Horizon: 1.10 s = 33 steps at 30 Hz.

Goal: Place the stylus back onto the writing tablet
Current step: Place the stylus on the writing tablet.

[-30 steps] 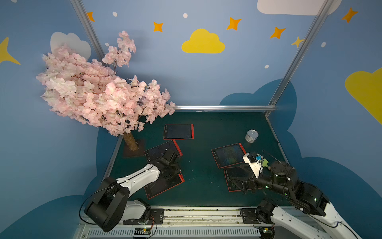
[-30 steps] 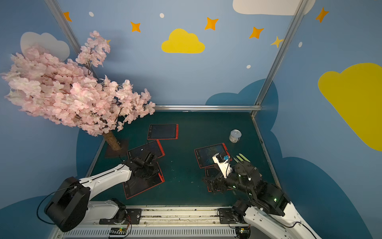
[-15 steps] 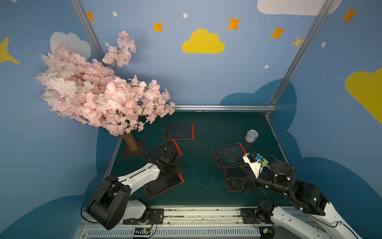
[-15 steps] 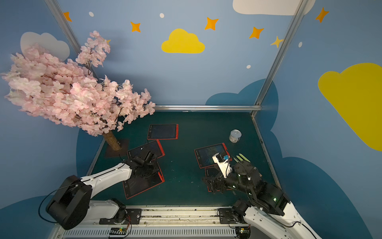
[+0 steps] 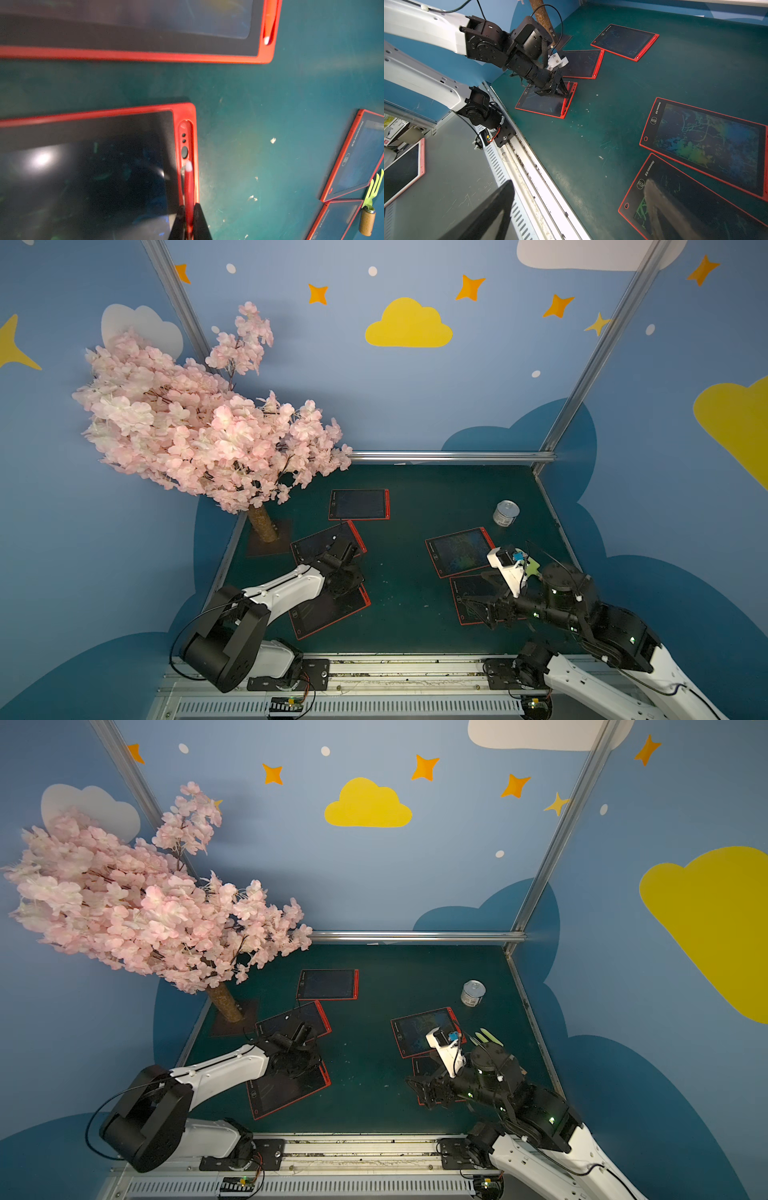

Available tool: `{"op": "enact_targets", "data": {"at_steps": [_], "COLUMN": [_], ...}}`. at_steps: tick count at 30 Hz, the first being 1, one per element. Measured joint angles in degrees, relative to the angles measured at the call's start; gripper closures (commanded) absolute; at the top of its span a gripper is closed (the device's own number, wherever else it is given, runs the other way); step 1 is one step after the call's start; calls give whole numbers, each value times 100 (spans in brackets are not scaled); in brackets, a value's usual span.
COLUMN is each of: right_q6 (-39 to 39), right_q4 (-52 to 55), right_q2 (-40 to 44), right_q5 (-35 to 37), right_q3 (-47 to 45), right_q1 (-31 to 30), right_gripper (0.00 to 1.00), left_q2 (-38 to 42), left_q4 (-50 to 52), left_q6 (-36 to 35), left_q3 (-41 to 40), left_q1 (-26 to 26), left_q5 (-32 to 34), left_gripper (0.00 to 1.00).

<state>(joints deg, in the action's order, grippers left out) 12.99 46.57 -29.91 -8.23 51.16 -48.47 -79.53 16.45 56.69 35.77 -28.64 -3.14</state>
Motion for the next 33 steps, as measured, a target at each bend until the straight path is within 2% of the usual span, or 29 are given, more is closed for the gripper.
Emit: {"op": "enact_targets", "data": {"at_steps": [33], "right_q6": [-2], "right_q4": [0], "right_q2": [-44], "right_q5": [-37], "right_q3": [0], "right_q1": [0], "right_gripper": [4], "left_q2": [-216], "left_q4": [48], "left_q6": [-166], "left_q3": [153], "left_q1": [90], "left_q5": [-13], "left_gripper": [86]}}
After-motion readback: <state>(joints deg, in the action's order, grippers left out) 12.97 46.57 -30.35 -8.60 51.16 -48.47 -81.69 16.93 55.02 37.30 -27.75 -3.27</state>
